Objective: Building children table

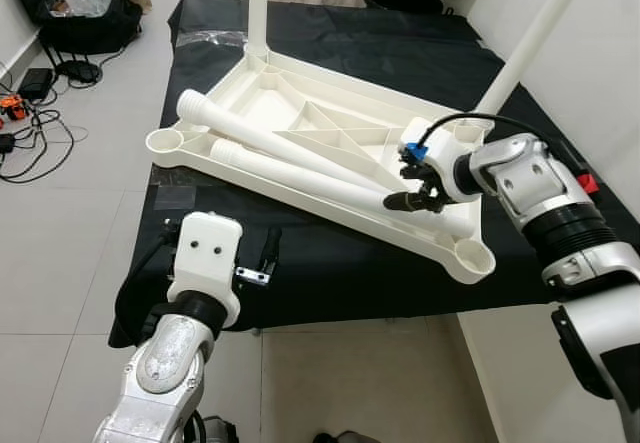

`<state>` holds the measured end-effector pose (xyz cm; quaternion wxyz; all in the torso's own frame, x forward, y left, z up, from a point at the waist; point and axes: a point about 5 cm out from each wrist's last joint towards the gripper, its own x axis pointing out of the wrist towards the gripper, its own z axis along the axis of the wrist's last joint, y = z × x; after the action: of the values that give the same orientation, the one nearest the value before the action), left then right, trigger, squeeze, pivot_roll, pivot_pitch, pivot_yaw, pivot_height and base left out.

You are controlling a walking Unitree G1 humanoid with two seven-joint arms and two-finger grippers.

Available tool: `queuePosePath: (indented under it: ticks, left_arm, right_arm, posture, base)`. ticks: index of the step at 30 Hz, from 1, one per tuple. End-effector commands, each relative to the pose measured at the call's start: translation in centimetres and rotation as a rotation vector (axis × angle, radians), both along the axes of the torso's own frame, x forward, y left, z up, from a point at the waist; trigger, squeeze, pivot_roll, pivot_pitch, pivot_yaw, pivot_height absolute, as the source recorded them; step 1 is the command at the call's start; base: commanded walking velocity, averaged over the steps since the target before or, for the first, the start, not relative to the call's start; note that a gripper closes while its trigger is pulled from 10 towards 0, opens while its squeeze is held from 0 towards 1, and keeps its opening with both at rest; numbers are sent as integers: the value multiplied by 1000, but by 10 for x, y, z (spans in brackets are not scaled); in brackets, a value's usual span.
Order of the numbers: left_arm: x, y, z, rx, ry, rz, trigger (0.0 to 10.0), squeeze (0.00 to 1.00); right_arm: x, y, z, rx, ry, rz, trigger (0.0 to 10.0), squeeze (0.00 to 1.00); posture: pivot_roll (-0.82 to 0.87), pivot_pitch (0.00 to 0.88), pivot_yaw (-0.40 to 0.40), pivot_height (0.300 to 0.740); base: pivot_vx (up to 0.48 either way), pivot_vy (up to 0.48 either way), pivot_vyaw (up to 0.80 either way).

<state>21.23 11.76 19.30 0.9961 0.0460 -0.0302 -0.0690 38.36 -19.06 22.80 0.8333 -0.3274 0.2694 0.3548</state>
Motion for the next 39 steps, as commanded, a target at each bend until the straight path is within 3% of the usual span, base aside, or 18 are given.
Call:
queuePosePath:
  ticks: [1,6,20,21,22,23,32,33,37,39]
  left_arm:
    - [0,-1,0,-28,11,10,10000,0]
    - [2,3,2,11,-12,41,10000,0]
    - [1,2,2,-5,-4,41,10000,0]
    - [1,2,2,-6,-5,42,10000,0]
    - [1,2,2,-6,-5,42,10000,0]
    - [1,2,2,-5,-5,44,10000,0]
    - [2,2,2,-3,-5,51,10000,0]
    - [3,3,2,-2,-6,54,10000,0]
    - [3,4,2,0,-6,55,10000,0]
    - [4,5,1,4,-5,56,10000,0]
  right_arm:
    - [0,-2,-4,-54,18,17,10000,0]
    - [1,-9,-11,-103,33,7,10000,0]
    - [4,-14,-14,-140,32,-8,10000,0]
    - [4,-14,-14,-147,31,-5,4745,0]
    - [4,-14,-14,-147,31,-5,4745,0]
    - [4,-14,-15,-151,32,2,0,0]
    - [6,-11,-13,-129,22,18,0,0]
    - [7,-6,-9,-75,11,22,0,0]
    - [8,-1,-3,-9,6,34,0,0]
    - [8,4,10,100,6,61,0,0]
  posture:
    - [-9,179,-171,740]
    - [-10,186,-171,740]
    - [-20,192,-170,740]
    - [-22,197,-170,740]
    - [-22,197,-170,740]
    - [-22,198,-171,740]
    - [-22,194,-170,740]
    - [-21,195,-169,740]
    - [-21,192,-166,740]
    - [-18,185,-163,740]
  base:
    - [0,0,0]
    - [0,0,0]
    - [0,0,0]
    - [0,0,0]
    - [0,0,0]
    - [0,0,0]
    - [0,0,0]
    - [0,0,0]
    - [0,0,0]
    - [0,0,0]
